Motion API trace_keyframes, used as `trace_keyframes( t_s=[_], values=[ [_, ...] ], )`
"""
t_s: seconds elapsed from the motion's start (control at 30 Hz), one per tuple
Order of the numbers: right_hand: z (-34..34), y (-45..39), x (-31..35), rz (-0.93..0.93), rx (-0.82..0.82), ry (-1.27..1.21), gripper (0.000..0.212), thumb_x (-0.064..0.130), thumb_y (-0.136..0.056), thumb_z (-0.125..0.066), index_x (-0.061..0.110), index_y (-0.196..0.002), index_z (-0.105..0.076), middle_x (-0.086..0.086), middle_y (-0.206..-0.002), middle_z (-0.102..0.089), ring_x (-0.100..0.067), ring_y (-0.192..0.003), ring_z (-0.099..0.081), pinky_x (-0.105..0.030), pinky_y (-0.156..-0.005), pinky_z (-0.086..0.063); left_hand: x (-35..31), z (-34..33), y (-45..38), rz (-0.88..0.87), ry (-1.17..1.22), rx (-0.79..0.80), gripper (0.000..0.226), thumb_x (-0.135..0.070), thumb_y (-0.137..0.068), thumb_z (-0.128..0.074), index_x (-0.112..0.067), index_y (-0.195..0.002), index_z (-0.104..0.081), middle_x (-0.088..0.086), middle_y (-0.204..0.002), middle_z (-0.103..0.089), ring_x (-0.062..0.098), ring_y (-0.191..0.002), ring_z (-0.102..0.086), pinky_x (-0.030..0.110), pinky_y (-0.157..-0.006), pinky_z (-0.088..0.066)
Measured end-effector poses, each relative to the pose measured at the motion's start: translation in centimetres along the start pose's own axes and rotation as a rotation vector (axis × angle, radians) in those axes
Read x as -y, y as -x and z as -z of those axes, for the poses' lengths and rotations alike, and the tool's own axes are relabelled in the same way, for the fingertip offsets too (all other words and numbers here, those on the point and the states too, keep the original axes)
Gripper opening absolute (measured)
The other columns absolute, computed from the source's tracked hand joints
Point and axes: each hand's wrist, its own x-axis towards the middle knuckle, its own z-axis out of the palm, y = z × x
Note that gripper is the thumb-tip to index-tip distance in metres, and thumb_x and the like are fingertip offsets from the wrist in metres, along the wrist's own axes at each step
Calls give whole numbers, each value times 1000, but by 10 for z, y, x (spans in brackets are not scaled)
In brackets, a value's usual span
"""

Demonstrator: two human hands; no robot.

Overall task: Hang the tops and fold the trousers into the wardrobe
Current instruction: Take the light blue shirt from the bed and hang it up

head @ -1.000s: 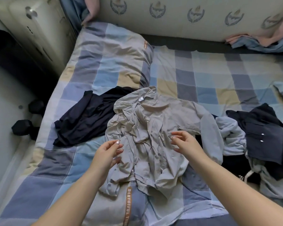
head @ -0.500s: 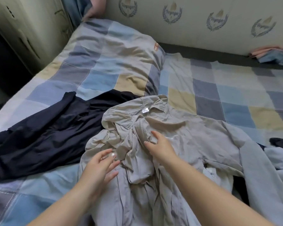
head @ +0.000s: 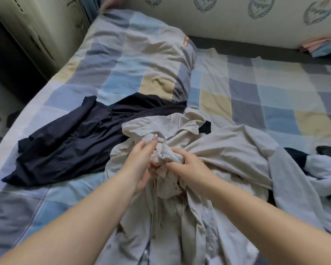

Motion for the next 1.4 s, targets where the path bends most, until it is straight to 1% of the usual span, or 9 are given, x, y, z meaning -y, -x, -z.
trace_keyframes(
  t_s=[0.33, 0.47, 0.63, 0.73, 0.83, 0.93, 1.07, 1.23, 1.4],
  values=[
    [23, 147, 82, 73, 392, 250, 43, 32, -88, -62, 45, -127, -47, 17, -92, -60, 4, -74, -55, -12, -69, -43, -47, -47, 125, 90, -141, 19, 36, -26, -81, -73, -7, -111, -66, 18, -100, -71, 29, -81, -71, 37, -70, -57],
    [55, 191, 120, 88, 104, 29, 38, 31, -86, -66, 43, -115, -44, 4, -99, -64, -7, -76, -66, -26, -69, -55, -67, -57, 201, -128, -340, 80, 52, -28, -68, -82, -11, -113, -61, 15, -105, -71, 25, -88, -69, 39, -80, -55],
    [97, 241, 173, 84, -23, 156, 92, 16, -88, -65, 48, -145, 0, 1, -96, -71, -14, -71, -71, -30, -65, -59, -84, -71, 306, -164, -611, 162, 111, -59, -48, -85, -37, -144, -33, -1, -141, -50, 17, -124, -53, 42, -105, -43],
    [104, 276, 200, 35, 145, 363, 70, 13, -87, -64, 44, -141, -30, -2, -98, -69, -15, -79, -70, -31, -69, -60, -88, -88, 369, -210, -655, 219, 100, -39, -63, -86, -43, -143, -26, 27, -140, -38, 30, -127, -44, 39, -109, -34],
    [92, 313, 214, -5, 189, 201, 26, 2, -86, -56, 25, -96, -61, -5, -90, -67, -18, -83, -69, -39, -72, -60, -86, -99, 413, -264, -578, 284, 73, -27, -70, -83, -54, -121, -39, 19, -130, -47, 15, -117, -48, 14, -93, -41],
    [73, 349, 219, 32, 22, -90, 17, -4, -88, -48, 10, -85, -56, -4, -81, -57, -19, -78, -62, -36, -72, -59, -73, -96, 436, -234, -506, 281, 69, -44, -63, -84, -52, -121, -47, -10, -121, -65, 10, -110, -63, 33, -96, -51],
    [53, 390, 233, 107, -46, -359, 15, 12, -84, -54, 25, -77, -56, 2, -70, -49, -14, -65, -47, -26, -60, -44, -64, -93, 453, -160, -300, 270, 55, -52, -77, -70, -29, -125, -54, 2, -119, -68, 17, -108, -65, 35, -95, -50],
    [27, 438, 255, 231, -109, -263, 19, 11, -80, -56, 29, -74, -58, 6, -76, -50, -11, -73, -45, -25, -69, -38, -78, -76, 461, 100, -146, 373, 92, -85, -59, -58, -30, -133, -53, -3, -131, -61, 17, -124, -55, 42, -111, -33],
    [-4, 483, 271, 324, -284, -199, 25, 6, -79, -54, 31, -77, -59, 12, -72, -53, -4, -68, -46, -15, -64, -39, -101, -76, 483, 89, -400, 498, 61, -60, -75, -67, -18, -118, -64, 4, -105, -70, 18, -96, -62, 33, -84, -45]
  ],
)
